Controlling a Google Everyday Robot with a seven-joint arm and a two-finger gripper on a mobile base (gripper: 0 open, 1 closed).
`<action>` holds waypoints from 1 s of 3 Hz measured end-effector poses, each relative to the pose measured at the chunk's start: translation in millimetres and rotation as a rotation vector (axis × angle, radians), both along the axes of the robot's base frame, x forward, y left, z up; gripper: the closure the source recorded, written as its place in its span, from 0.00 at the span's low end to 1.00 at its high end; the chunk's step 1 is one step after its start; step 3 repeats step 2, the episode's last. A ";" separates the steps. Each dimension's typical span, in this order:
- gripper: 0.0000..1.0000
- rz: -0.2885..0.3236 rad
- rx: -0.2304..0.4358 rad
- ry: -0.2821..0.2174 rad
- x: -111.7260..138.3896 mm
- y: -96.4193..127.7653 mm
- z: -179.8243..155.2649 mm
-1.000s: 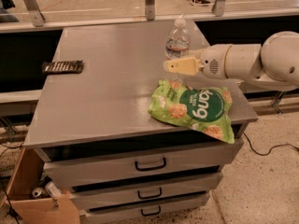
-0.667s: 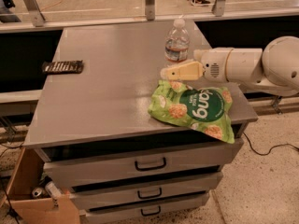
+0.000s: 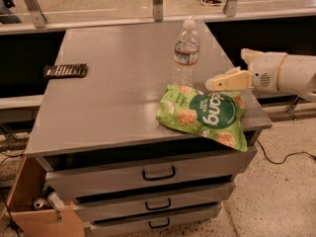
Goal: Move water bottle near green rice chip bag
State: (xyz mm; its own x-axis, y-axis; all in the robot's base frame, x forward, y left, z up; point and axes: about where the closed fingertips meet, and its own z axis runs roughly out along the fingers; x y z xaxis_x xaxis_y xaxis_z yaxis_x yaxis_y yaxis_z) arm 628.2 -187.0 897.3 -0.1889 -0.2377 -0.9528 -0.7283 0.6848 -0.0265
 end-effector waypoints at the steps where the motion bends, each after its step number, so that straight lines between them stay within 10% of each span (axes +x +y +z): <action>1: 0.00 -0.002 -0.065 -0.089 9.3 -47.9 23.5; 3: 0.00 -0.012 -0.060 -0.117 12.0 -52.3 40.9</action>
Offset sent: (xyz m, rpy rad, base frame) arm 0.0068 -0.0372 0.0158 -0.0523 -0.0670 -0.0005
